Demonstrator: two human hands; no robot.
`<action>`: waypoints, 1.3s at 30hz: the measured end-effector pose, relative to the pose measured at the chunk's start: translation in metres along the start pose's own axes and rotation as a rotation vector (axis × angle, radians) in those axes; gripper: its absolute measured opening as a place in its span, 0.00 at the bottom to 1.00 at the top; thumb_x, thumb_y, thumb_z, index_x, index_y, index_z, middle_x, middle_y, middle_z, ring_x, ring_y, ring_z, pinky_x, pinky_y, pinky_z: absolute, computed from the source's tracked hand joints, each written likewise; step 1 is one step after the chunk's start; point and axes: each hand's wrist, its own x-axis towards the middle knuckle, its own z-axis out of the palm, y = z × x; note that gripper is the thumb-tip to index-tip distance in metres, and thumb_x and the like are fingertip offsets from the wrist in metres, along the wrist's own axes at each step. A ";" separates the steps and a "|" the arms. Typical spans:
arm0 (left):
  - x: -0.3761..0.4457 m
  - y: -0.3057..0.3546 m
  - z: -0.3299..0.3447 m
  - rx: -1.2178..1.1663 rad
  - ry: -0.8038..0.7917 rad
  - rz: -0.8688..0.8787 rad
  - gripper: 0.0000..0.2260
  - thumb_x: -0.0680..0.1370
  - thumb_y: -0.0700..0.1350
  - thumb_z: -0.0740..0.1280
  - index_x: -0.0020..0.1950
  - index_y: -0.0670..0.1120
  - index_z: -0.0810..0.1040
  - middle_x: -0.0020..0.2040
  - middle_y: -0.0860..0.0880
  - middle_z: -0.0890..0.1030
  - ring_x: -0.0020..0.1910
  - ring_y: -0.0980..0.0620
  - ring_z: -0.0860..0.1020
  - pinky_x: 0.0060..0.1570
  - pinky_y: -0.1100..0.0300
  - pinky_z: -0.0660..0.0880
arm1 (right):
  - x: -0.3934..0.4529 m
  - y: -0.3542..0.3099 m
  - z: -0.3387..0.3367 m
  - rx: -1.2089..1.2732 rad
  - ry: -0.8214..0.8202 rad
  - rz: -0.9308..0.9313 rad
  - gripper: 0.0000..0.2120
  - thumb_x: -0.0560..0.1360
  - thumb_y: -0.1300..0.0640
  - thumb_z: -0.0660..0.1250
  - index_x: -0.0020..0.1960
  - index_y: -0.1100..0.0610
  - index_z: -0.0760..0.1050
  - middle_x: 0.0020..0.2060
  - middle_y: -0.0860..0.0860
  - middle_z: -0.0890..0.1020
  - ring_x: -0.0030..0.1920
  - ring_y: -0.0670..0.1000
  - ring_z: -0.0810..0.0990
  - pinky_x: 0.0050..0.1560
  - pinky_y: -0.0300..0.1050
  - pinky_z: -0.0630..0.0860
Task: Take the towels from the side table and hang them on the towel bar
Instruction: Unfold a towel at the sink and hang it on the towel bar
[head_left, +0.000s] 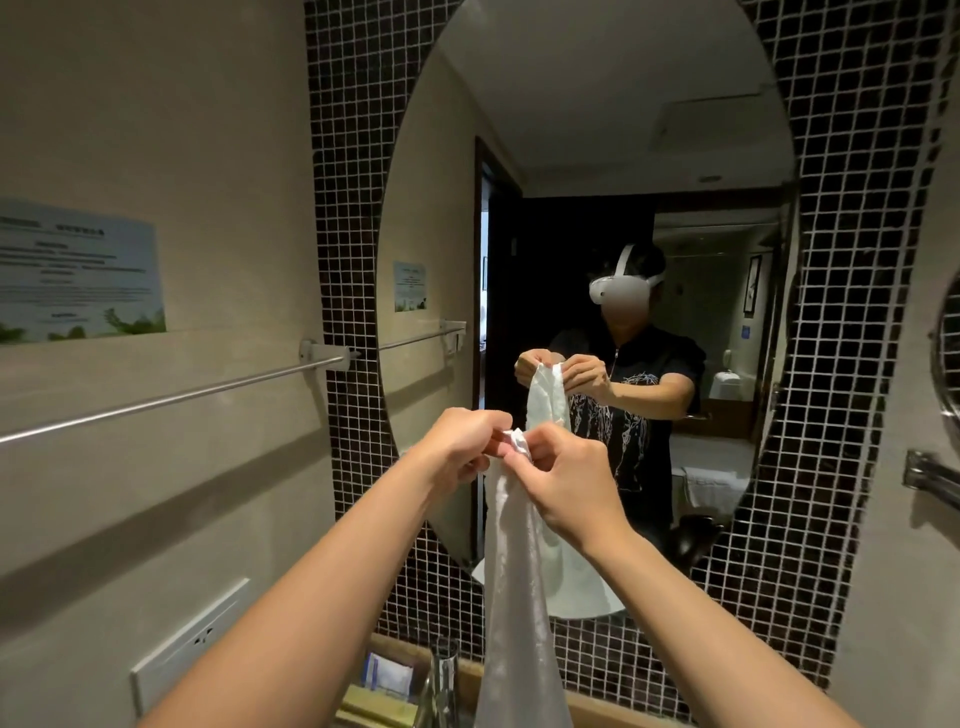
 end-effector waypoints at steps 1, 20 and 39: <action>0.001 0.000 -0.005 0.025 -0.013 0.012 0.07 0.73 0.45 0.65 0.36 0.46 0.78 0.27 0.52 0.77 0.22 0.56 0.65 0.22 0.65 0.59 | 0.002 -0.001 0.000 0.045 -0.009 0.014 0.06 0.75 0.51 0.73 0.46 0.53 0.83 0.35 0.46 0.84 0.37 0.45 0.82 0.41 0.47 0.81; 0.043 -0.026 -0.044 0.556 -0.502 0.090 0.10 0.76 0.40 0.66 0.44 0.53 0.84 0.45 0.50 0.84 0.42 0.53 0.81 0.48 0.55 0.79 | 0.018 -0.003 0.018 0.072 0.098 0.105 0.06 0.76 0.55 0.70 0.41 0.53 0.82 0.34 0.50 0.83 0.38 0.51 0.81 0.41 0.52 0.79; 0.028 -0.018 -0.111 0.404 -0.057 -0.046 0.12 0.75 0.34 0.53 0.45 0.39 0.77 0.25 0.51 0.79 0.21 0.56 0.69 0.21 0.65 0.59 | 0.031 -0.003 0.023 0.102 0.205 0.123 0.06 0.78 0.55 0.69 0.43 0.54 0.81 0.37 0.47 0.83 0.41 0.48 0.81 0.45 0.51 0.81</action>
